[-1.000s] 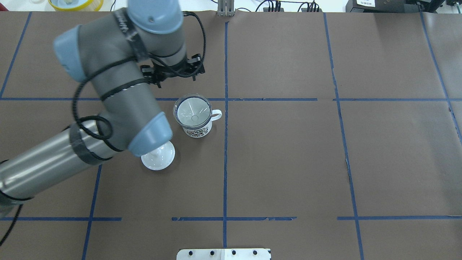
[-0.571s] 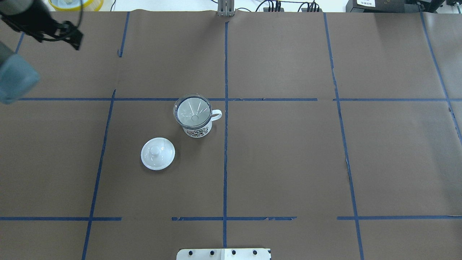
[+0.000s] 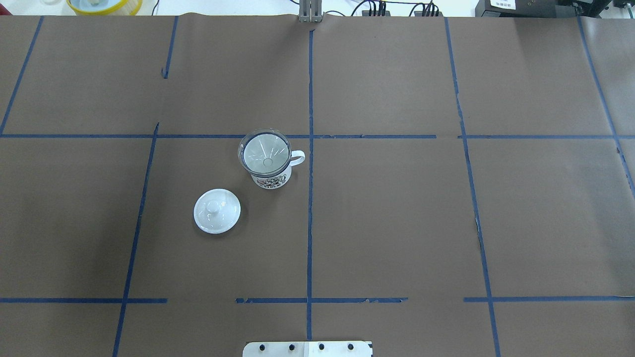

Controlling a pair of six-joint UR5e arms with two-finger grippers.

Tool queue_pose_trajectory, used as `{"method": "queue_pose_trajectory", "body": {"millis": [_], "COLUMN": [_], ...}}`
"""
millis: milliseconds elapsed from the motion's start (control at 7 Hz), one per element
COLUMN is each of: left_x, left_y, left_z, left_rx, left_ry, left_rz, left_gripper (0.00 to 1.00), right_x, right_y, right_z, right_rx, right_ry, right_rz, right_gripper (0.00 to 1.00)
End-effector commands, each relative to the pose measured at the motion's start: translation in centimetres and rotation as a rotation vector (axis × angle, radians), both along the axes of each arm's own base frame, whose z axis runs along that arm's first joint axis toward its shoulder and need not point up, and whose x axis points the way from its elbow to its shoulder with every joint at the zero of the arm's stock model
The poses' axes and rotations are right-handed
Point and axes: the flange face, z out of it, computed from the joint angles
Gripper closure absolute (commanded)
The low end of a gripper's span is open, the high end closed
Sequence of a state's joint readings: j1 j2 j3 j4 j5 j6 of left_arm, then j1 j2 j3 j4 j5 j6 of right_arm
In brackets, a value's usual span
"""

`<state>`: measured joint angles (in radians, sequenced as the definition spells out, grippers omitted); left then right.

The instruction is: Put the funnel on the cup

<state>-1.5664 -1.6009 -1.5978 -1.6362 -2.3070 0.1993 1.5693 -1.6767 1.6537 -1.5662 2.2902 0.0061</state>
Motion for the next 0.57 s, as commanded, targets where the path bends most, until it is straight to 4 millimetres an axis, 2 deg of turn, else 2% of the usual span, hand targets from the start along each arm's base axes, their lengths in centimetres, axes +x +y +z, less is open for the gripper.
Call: {"method": "queue_pose_trajectory", "body": {"millis": [0, 286, 429], "left_x": [-3.4, -3.3, -3.3], "left_y": [3.6, 5.3, 4.9], "left_z": [4.4, 5.5, 4.6], "left_rx": [-0.105, -0.117, -0.099], "left_ry": [0.015, 0.020, 0.013], "left_rz": [-0.081, -0.077, -0.076], "left_gripper": [0.00, 0.00, 0.00], "right_x": [0.0, 0.0, 0.0], "right_y": [0.0, 0.0, 0.0], "right_z": [0.0, 0.0, 0.0], "right_rx": [0.000, 0.000, 0.000], "right_ry": [0.000, 0.000, 0.000], "right_rz": [0.000, 0.000, 0.000], "right_gripper": [0.00, 0.00, 0.00]}}
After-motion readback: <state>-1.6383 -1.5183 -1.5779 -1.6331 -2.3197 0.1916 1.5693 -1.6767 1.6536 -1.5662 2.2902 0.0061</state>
